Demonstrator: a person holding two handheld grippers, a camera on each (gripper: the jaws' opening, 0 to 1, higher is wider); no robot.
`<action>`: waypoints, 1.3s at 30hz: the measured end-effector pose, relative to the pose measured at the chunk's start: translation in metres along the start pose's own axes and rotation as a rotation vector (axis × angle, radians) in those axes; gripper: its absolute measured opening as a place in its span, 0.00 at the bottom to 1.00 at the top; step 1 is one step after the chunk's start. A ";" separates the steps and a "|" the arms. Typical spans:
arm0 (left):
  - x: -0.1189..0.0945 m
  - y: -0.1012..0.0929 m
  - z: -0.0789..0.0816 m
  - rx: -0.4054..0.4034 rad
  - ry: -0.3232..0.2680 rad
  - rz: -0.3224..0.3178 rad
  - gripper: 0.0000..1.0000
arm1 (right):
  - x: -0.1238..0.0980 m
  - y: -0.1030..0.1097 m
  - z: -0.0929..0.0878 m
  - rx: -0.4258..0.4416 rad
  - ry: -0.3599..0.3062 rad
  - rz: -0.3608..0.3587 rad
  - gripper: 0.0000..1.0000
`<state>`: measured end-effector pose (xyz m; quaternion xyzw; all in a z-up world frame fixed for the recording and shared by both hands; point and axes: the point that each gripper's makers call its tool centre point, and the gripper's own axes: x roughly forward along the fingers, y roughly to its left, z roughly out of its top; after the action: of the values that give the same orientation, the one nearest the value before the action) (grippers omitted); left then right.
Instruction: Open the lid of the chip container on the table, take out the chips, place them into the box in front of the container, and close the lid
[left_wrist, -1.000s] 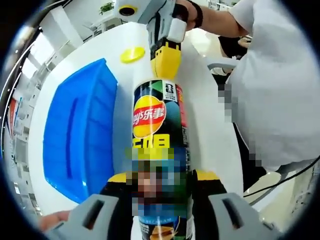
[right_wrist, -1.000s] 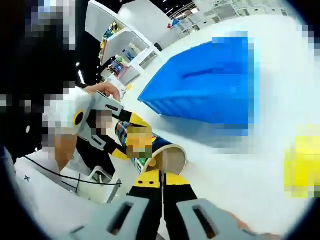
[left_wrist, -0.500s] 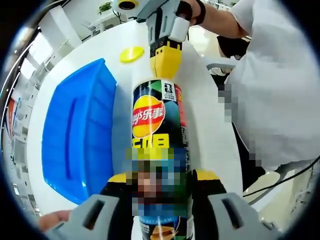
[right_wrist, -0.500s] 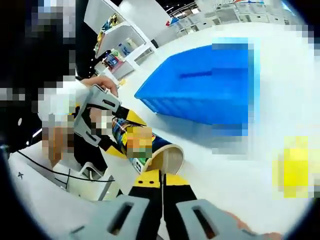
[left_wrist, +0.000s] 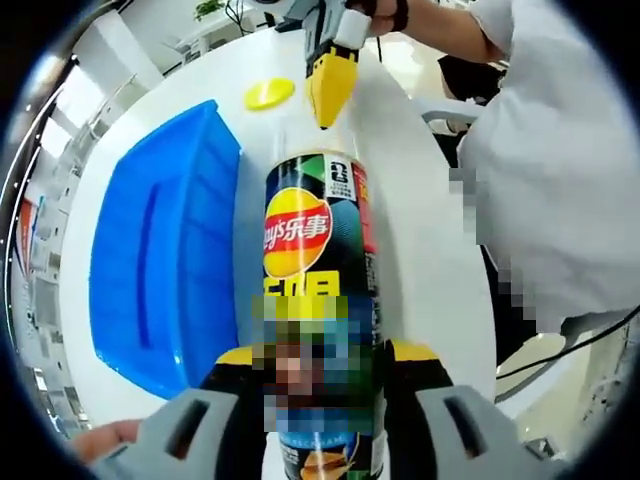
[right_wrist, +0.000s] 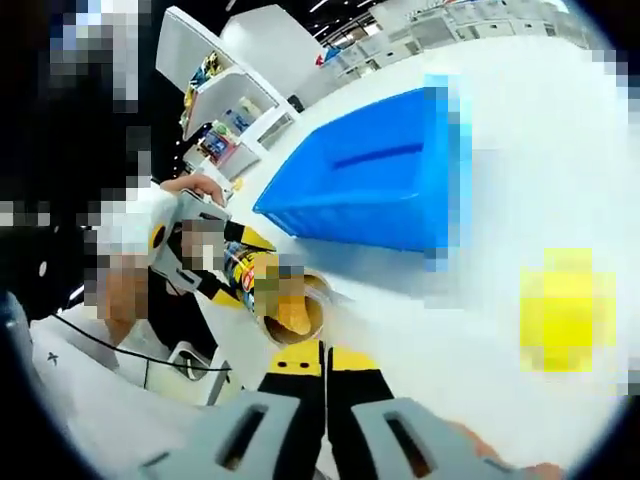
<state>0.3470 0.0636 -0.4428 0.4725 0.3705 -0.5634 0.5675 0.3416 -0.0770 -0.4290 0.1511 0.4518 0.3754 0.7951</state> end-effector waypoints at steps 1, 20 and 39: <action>0.000 0.000 0.000 -0.004 -0.006 -0.003 0.45 | 0.000 0.000 0.000 -0.001 0.000 0.000 0.00; -0.002 -0.001 0.000 -0.058 -0.054 -0.034 0.45 | -0.032 -0.028 0.001 0.026 -0.022 -0.040 0.00; -0.001 0.000 0.000 -0.100 -0.057 -0.051 0.46 | -0.037 -0.035 0.006 -0.172 -0.130 -0.049 0.10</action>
<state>0.3468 0.0643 -0.4416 0.4178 0.3940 -0.5715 0.5862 0.3509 -0.1270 -0.4232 0.0952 0.3691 0.3826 0.8416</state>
